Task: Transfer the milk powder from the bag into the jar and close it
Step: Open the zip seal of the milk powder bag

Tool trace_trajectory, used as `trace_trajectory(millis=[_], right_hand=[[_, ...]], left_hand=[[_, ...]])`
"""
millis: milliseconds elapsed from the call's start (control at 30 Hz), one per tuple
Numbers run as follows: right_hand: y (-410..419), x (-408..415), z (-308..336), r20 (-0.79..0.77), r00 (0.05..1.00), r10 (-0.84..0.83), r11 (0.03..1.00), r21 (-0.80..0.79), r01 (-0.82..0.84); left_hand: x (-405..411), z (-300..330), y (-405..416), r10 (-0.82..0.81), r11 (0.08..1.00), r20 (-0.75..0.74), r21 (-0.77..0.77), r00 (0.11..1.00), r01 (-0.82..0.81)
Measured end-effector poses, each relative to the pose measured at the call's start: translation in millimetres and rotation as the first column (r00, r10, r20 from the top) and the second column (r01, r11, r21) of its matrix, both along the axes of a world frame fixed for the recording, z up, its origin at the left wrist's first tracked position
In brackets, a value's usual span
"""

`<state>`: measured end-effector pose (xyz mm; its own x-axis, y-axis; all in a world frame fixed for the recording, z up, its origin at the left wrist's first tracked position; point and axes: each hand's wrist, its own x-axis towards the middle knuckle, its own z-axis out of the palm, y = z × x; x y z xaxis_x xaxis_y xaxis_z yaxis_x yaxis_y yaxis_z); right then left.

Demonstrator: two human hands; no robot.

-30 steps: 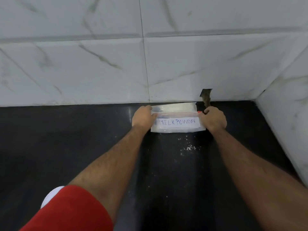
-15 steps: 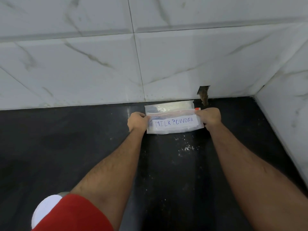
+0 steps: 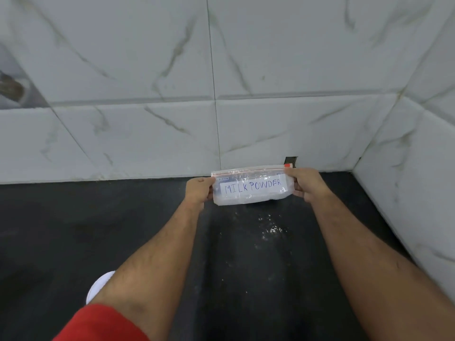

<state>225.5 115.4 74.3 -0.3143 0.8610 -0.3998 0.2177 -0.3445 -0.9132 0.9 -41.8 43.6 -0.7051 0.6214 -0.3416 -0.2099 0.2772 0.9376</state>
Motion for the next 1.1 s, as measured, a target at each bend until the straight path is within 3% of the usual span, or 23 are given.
trace_trajectory(millis=[200, 400, 533, 600, 633, 700, 767, 833, 900, 1000, 1100], right_hand=[[-38, 14, 29, -0.058, 0.997, 0.057, 0.997, 0.058, -0.054], [-66, 31, 37, -0.036, 0.992, 0.124, 0.991, -0.038, -0.125], [-84, 39, 27, 0.007, 0.992, 0.130, 0.988, -0.084, -0.129], [-91, 42, 21, 0.022, 0.993, 0.116, 0.989, -0.097, -0.113], [-93, 44, 19, 0.024, 0.994, 0.108, 0.990, -0.098, -0.105], [-96, 48, 16, 0.016, 0.995, 0.099, 0.992, -0.079, -0.098], [-97, 51, 16, -0.005, 0.995, 0.103, 0.994, -0.038, -0.104], [-97, 53, 19, -0.009, 0.993, 0.121, 0.993, 0.009, -0.121], [-97, 53, 21, 0.000, 0.990, 0.140, 0.989, 0.050, -0.140], [-95, 55, 22, 0.015, 0.984, 0.177, 0.978, 0.106, -0.177], [-93, 60, 22, 0.021, 0.980, 0.197, 0.968, 0.152, -0.198]], left_hand=[[-8, 28, -33, -0.046, 0.998, 0.024, 0.035, 0.999, 0.045], [-7, 44, -67, -0.073, 0.996, 0.145, -0.047, 0.987, 0.081], [3, 34, -86, -0.075, 0.988, 0.151, -0.125, 0.986, 0.095], [9, 26, -87, -0.070, 0.984, 0.013, -0.165, 0.997, 0.072], [11, 22, -85, -0.075, 0.976, -0.131, -0.212, 0.989, 0.046], [23, 26, -81, -0.085, 0.972, -0.430, -0.234, 0.899, -0.021], [44, 38, -71, -0.113, 0.992, -0.563, -0.117, 0.818, 0.057], [67, 50, -52, -0.227, 0.969, -0.611, -0.065, 0.758, 0.238], [90, 59, -31, -0.382, 0.904, -0.663, -0.123, 0.644, 0.409], [113, 67, -3, -0.539, 0.797, -0.701, -0.245, 0.467, 0.553], [114, 71, 16, -0.643, 0.711, -0.655, -0.320, 0.396, 0.626]])
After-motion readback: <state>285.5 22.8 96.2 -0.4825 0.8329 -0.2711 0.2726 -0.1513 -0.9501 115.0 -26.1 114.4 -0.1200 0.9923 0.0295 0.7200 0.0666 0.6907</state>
